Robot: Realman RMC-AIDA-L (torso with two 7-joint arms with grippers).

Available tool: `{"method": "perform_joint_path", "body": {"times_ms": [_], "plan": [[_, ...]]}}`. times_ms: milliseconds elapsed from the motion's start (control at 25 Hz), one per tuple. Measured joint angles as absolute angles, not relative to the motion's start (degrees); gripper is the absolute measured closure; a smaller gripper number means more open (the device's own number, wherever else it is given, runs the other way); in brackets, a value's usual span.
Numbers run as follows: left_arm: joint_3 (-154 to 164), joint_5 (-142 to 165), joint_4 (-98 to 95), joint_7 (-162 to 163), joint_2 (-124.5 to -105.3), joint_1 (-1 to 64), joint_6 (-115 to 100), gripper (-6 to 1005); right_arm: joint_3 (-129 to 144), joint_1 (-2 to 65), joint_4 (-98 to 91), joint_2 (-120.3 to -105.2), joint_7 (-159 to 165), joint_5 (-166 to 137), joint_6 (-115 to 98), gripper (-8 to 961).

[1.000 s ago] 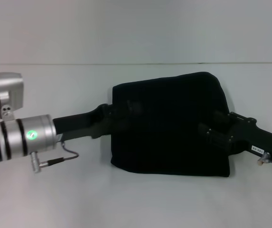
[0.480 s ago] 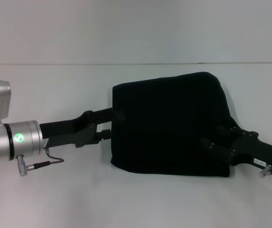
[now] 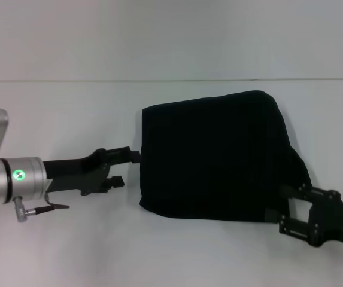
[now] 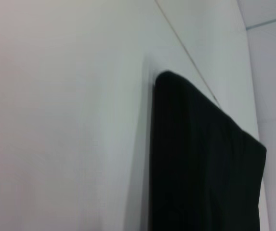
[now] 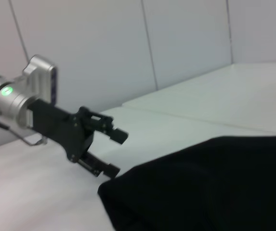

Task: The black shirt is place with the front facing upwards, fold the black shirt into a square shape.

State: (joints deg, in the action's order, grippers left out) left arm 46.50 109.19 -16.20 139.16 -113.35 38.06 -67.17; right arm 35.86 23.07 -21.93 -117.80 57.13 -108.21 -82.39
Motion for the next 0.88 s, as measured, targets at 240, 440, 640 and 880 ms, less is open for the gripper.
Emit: {"method": "perform_joint_path", "body": {"times_ms": [240,440,640,880], "plan": [[46.7,112.8,-16.2,140.4,-114.15,39.8,-66.3,125,35.9,22.3,-22.0,-117.99,57.1,-109.2,-82.7,238],[47.1,114.3,-16.5,140.7,-115.15,41.3,-65.9,125,36.2,22.3,-22.0,-118.02,57.1,-109.6,-83.1,238],[50.0,114.3,-16.6,140.8,-115.70,42.3,-64.5,126,36.2,22.5,-22.0,-118.00,57.4,-110.4,-83.4,238],[51.1,114.5,-18.5,140.3,-116.51,42.1,-63.9,127,36.2,22.8,-22.0,-118.16,57.4,-110.6,-83.4,239]]}}
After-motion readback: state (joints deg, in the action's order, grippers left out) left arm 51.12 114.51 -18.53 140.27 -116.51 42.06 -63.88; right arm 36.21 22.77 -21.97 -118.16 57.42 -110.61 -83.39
